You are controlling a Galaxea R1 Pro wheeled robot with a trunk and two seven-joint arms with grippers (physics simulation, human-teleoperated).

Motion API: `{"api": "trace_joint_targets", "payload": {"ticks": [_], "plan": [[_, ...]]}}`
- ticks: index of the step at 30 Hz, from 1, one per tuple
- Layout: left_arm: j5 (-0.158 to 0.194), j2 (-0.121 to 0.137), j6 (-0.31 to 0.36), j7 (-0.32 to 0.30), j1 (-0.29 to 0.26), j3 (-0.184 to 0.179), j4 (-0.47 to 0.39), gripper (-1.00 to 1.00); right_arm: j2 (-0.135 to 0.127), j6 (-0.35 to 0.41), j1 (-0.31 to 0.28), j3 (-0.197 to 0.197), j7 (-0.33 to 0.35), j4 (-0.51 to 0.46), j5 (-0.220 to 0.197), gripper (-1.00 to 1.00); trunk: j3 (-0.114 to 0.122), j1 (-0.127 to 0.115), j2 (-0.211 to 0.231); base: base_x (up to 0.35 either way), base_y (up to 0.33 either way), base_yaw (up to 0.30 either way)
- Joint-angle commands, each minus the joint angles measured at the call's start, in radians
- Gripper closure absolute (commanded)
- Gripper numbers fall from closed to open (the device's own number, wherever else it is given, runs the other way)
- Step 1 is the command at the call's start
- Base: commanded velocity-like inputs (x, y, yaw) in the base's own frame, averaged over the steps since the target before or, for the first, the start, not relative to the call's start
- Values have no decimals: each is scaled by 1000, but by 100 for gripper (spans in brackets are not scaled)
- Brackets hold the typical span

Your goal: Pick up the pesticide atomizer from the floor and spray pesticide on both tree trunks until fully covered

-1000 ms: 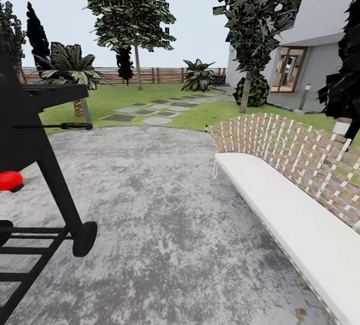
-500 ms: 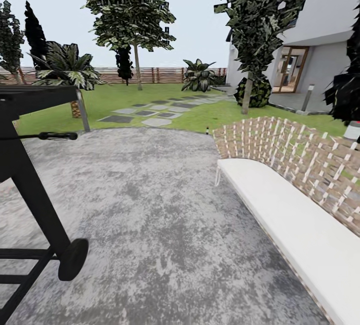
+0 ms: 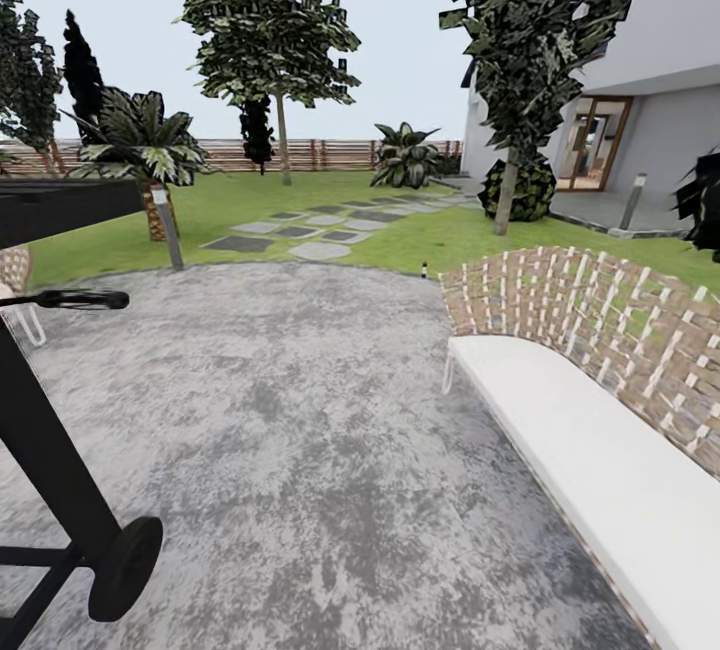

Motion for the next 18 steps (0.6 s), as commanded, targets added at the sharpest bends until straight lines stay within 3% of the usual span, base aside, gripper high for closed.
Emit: {"api": "trace_joint_targets", "payload": {"ticks": [1, 8, 18], "plan": [[0, 0, -3, 1, -1, 2, 1, -100, 0, -3, 0, 0, 0, 1, 0, -100, 1, 0, 0, 340, 0, 118], [0, 0, -3, 1, -1, 2, 1, -100, 0, -3, 0, 1, 0, 1, 0, -100, 9, 0, 0, 340, 0, 157], [0, 0, -3, 0, -1, 2, 1, -100, 0, -3, 0, 0, 0, 1, 0, -100, 11, 0, 0, 340, 0, 22]]}}
